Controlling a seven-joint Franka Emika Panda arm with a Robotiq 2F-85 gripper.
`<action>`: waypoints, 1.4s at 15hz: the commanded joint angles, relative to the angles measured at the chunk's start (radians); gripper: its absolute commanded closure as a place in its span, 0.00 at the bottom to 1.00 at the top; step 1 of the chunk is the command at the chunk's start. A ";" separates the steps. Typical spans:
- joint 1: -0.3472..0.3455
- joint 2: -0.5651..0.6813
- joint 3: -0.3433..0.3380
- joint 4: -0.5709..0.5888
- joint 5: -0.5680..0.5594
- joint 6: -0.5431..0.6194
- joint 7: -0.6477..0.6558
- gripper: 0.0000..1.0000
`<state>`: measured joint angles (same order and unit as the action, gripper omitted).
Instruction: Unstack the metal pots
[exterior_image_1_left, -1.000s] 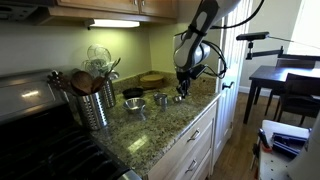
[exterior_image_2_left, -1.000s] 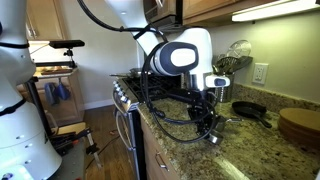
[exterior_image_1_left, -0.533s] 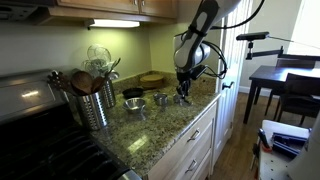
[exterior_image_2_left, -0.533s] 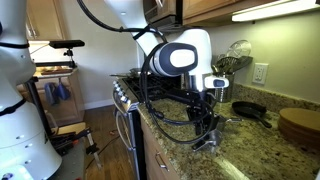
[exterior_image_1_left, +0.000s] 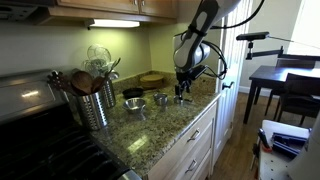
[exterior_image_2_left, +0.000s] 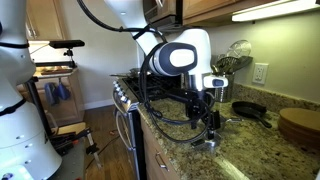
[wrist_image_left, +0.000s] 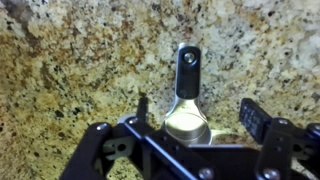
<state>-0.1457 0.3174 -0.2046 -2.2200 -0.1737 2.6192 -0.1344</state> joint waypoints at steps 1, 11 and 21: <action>0.002 -0.046 0.009 -0.007 0.027 -0.011 0.080 0.00; 0.051 -0.007 -0.004 0.209 0.118 -0.201 0.528 0.00; 0.122 0.062 0.024 0.341 0.214 -0.278 0.844 0.00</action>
<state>-0.0376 0.3481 -0.1844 -1.9208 0.0153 2.3851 0.6382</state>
